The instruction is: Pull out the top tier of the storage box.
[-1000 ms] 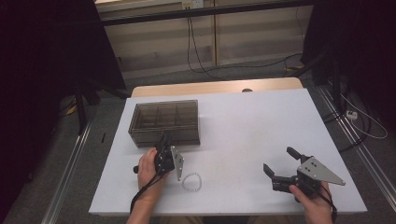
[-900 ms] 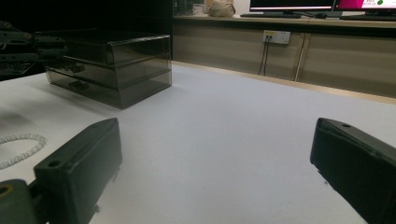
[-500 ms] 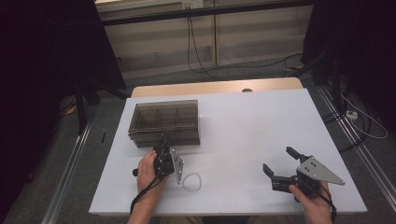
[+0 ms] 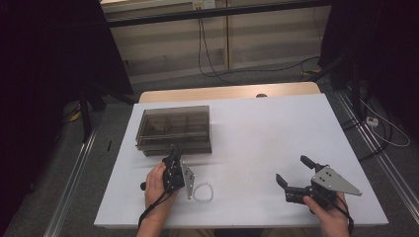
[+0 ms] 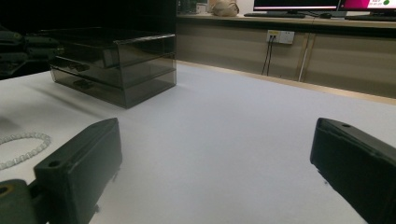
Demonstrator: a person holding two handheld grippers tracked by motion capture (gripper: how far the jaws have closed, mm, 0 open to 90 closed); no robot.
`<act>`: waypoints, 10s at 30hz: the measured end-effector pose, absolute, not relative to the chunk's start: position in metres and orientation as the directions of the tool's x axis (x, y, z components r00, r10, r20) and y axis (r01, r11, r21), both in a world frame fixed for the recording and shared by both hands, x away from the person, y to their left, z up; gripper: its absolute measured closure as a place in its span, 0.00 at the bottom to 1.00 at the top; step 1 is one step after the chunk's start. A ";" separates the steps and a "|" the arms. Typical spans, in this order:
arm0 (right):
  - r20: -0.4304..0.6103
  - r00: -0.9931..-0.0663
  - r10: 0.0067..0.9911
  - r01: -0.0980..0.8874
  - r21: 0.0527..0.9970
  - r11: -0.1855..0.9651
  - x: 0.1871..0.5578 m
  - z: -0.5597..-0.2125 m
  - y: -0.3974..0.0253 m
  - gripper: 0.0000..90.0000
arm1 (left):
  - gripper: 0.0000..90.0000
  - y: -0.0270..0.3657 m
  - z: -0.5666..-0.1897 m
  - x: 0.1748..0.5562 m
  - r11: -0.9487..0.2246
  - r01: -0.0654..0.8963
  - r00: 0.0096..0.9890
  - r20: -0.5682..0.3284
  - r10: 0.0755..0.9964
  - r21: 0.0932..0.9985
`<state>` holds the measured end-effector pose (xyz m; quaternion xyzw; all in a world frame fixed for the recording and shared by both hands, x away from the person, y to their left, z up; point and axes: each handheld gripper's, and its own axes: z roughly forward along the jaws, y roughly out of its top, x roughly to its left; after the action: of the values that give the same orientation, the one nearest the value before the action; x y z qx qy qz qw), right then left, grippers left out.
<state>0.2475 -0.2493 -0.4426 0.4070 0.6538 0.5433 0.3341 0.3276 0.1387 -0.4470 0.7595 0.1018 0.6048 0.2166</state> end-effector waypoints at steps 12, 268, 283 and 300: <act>0.005 -0.445 0.895 0.169 0.983 0.079 0.247 -0.442 -0.248 0.02 | 0.79 0.149 -0.443 0.328 -0.823 -0.086 0.280 0.806 0.521 0.562; 0.024 -0.445 0.895 0.177 0.982 0.062 0.248 -0.443 -0.251 0.02 | 0.31 0.191 -0.395 0.350 -0.540 0.408 0.611 0.219 0.761 0.736; 0.022 -0.445 0.895 0.175 0.983 0.063 0.248 -0.443 -0.250 0.02 | 0.31 0.191 -0.395 0.348 -0.518 0.414 0.606 0.199 0.771 0.749; 0.023 -0.445 0.895 0.176 0.982 0.062 0.248 -0.443 -0.250 0.02 | 0.30 0.194 -0.394 0.348 -0.484 0.422 0.602 0.162 0.782 0.767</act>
<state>0.2480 -0.2499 -0.4430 0.4117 0.6504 0.5473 0.3285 0.3483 0.1938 -0.3937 0.8228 0.3657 0.2551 0.3524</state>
